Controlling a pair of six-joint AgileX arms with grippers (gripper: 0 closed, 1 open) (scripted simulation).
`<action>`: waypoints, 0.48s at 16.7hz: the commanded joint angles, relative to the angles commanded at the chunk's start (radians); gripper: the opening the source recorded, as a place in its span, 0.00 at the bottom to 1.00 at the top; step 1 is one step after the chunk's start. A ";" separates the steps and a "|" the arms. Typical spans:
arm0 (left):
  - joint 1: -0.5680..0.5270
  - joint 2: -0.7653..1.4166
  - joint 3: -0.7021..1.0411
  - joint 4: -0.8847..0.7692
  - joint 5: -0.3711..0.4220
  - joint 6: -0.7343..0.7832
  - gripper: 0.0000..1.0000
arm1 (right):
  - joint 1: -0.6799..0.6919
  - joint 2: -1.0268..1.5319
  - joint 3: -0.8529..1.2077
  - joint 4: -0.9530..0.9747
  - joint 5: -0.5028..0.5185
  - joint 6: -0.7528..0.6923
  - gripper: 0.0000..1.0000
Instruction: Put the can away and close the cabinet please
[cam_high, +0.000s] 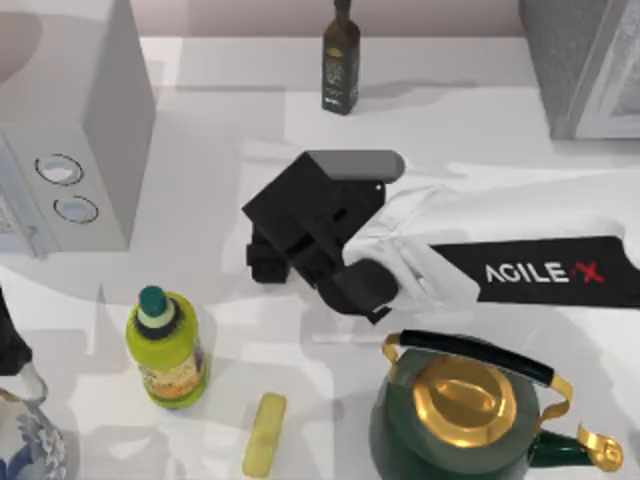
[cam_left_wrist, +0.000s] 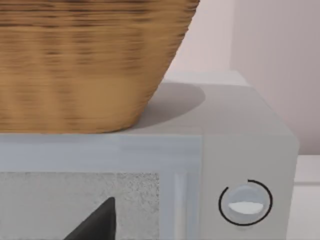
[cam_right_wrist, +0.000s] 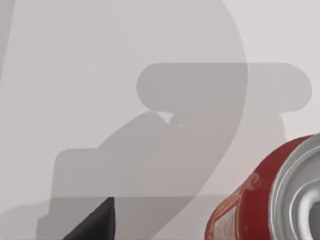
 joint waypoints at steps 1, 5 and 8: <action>0.000 0.000 0.000 0.000 0.000 0.000 1.00 | -0.010 0.027 0.016 0.017 -0.005 -0.010 1.00; 0.000 0.000 0.000 0.000 0.000 0.000 1.00 | -0.039 0.092 0.024 0.084 -0.019 -0.036 1.00; 0.000 0.000 0.000 0.000 0.000 0.000 1.00 | -0.043 0.078 -0.016 0.113 -0.022 -0.040 1.00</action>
